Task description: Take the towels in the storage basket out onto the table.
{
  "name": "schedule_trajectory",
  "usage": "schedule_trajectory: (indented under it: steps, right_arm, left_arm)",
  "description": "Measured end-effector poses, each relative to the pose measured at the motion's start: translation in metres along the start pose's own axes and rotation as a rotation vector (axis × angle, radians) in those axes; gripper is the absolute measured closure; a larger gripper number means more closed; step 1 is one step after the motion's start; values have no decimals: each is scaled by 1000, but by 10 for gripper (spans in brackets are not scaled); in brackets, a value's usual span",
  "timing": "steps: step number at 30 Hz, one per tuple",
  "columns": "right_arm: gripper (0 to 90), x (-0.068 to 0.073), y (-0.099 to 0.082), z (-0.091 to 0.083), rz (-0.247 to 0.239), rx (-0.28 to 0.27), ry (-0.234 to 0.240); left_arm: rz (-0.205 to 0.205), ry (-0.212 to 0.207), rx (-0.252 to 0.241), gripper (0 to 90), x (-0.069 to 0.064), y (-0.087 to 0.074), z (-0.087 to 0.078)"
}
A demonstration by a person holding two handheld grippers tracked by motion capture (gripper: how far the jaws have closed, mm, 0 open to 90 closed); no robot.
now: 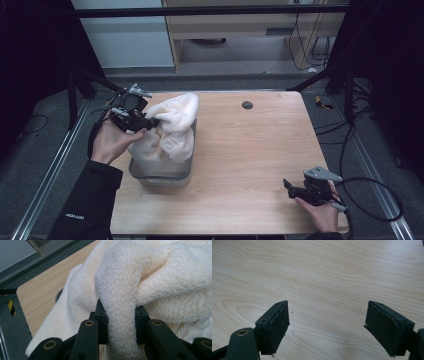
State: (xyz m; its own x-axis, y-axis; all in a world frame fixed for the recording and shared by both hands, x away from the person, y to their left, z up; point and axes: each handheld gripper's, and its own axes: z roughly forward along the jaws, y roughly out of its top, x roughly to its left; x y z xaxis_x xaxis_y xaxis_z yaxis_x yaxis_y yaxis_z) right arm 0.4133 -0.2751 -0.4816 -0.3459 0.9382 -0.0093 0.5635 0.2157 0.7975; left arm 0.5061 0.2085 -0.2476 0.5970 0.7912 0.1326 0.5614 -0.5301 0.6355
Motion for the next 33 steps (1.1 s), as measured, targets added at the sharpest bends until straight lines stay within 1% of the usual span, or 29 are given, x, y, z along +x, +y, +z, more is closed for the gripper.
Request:
schedule_trajectory:
  steps: [6, 7, 8, 9, 12, 13, 14, 15, 16, 17, 18, 19, 20, 21, 24, 26, 28, 33]
  right_arm:
    - [189, 0, 0, 0, 0, -2, 0]
    - [189, 0, 0, 0, 0, -2, -1]
    - [189, 0, 0, 0, -2, -2, -1]
    - [189, 0, 0, 0, -1, -2, -1]
    - [189, 0, 0, -1, -1, -3, -2]
    - [189, -1, 0, -1, -2, -3, -3]
    - [189, -1, 0, -1, -2, -3, -3]
    - [189, -1, 0, -1, -2, -4, -4]
    - [189, -1, 0, -1, -2, -4, -4]
    - [189, 0, 0, -1, 3, -3, -3]
    - [189, 0, 0, -2, 4, -6, -3]
    - [189, 0, 0, -2, 5, -5, -2]
    - [189, 0, 0, -2, 4, -6, -3]
    - [189, -1, 0, -2, -3, -9, -7]
    - [188, -1, 0, -2, -2, -9, -8]
    - [188, -1, 0, -2, -6, -11, -8]
    - [188, -1, 0, -2, -5, -11, -8]
    - [188, -1, 0, -3, -12, -13, -19]
  left_arm:
    - [13, -4, -10, 719, -6, 6, -5]
    - [4, -11, -6, 719, -8, 6, -5]
    - [11, -12, -1, 719, -9, 7, -6]
    - [29, -12, -8, 719, -11, 9, -6]
    - [39, -19, -6, 719, -15, 11, -6]
    - [50, -23, -3, 719, -19, 13, -7]
    - [50, -23, -3, 719, -19, 13, -7]
    - [53, -33, 2, 718, -24, 16, -8]
    - [53, -33, 2, 718, -24, 16, -8]
    - [65, -32, -2, 718, -26, 18, -9]
    - [62, -38, 1, 719, -28, 19, -9]
    - [79, -41, -5, 718, -33, 22, -9]
    - [79, -41, -5, 718, -33, 22, -9]
    - [86, -47, -7, 718, -37, 25, -9]
    - [93, -52, -8, 718, -41, 28, -9]
    - [103, -58, -7, 718, -47, 33, -10]
    - [100, -66, -4, 718, -49, 34, -10]
    - [126, -80, -3, 718, -61, 41, -8]
